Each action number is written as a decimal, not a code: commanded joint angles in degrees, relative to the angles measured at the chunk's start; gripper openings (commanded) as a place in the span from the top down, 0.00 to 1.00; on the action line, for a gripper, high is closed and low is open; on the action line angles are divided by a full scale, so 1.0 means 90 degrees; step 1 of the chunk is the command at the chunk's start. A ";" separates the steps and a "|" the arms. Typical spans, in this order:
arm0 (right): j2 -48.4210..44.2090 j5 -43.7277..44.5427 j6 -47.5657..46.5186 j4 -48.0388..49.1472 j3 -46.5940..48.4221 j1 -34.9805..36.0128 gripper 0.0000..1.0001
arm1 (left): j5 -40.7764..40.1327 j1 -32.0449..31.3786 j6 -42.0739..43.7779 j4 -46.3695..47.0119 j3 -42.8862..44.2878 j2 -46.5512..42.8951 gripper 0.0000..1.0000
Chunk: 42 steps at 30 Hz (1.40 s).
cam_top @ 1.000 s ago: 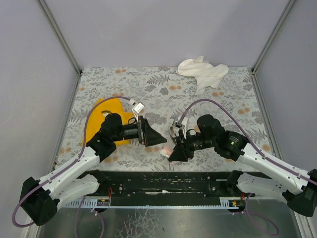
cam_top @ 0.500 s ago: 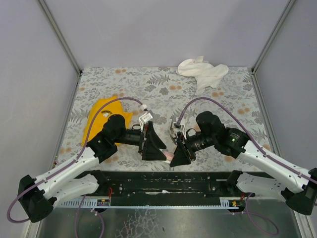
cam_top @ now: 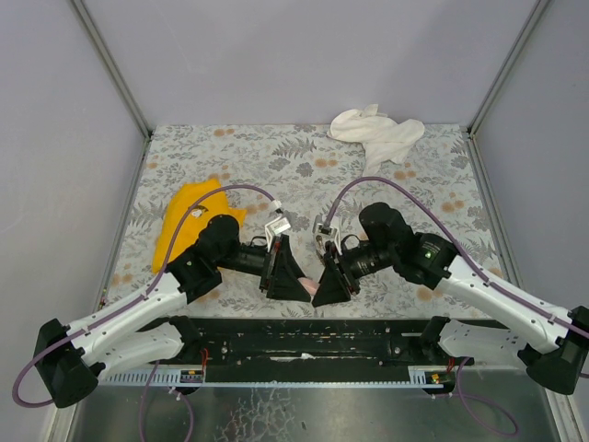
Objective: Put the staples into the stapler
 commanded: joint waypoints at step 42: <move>0.0186 -0.0325 -0.0279 -0.0394 0.0325 -0.0050 1.00 | -0.0302 -0.0045 0.0194 -0.0124 -0.0185 -0.0329 0.46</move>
